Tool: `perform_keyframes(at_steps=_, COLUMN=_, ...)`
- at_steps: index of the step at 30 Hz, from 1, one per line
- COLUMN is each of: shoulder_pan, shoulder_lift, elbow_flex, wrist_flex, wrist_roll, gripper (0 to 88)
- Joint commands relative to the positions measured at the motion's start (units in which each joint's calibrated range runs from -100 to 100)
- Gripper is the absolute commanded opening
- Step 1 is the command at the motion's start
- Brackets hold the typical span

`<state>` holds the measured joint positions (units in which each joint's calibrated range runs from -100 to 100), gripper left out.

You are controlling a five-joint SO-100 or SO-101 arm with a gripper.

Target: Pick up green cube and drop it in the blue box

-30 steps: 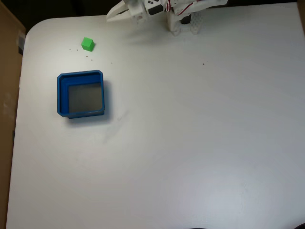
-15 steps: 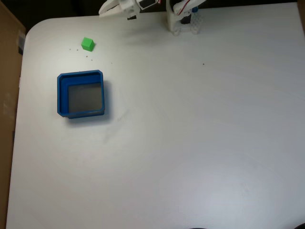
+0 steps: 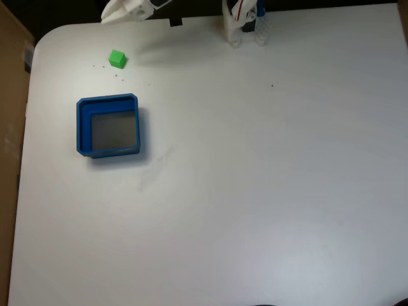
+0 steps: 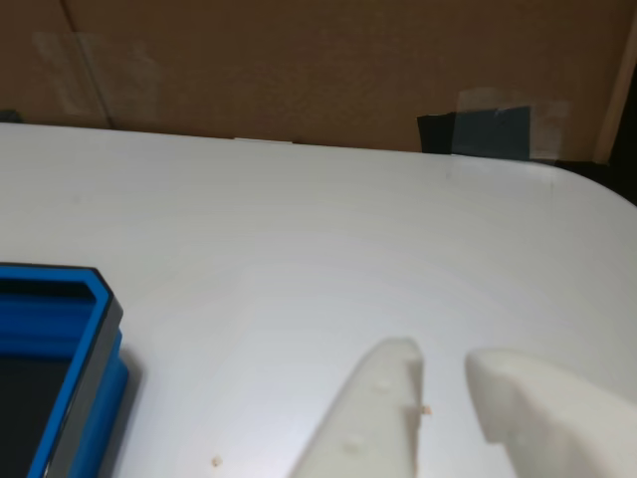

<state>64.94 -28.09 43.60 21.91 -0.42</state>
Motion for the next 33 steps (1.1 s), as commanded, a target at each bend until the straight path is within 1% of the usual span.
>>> perform_keyframes(at_steps=1, shoulder_pan=0.17, shoulder_lift=6.07, elbow_flex=-10.45, wrist_flex=-0.37, wrist_roll=-0.1, gripper=0.8)
perform_keyframes(at_steps=6, shoulder_pan=0.09, shoulder_lift=13.0, elbow_flex=-19.66, wrist_flex=4.74, wrist_roll=-0.1, gripper=0.8)
perform_keyframes(at_steps=15, shoulder_pan=0.09, shoulder_lift=24.62, elbow_flex=-40.8, wrist_flex=25.59, wrist_roll=-0.1, gripper=0.8)
perform_keyframes(at_steps=20, shoulder_pan=0.09, shoulder_lift=29.89, elbow_flex=-48.48, wrist_flex=33.26, wrist_roll=-0.15, gripper=0.8)
perform_keyframes(at_steps=28, shoulder_pan=0.09, shoulder_lift=37.49, elbow_flex=-54.17, wrist_flex=35.23, wrist_roll=-0.83, gripper=0.8)
perform_keyframes(at_steps=33, shoulder_pan=0.09, shoulder_lift=39.83, elbow_flex=-55.16, wrist_flex=35.23, wrist_roll=-6.64, gripper=0.8)
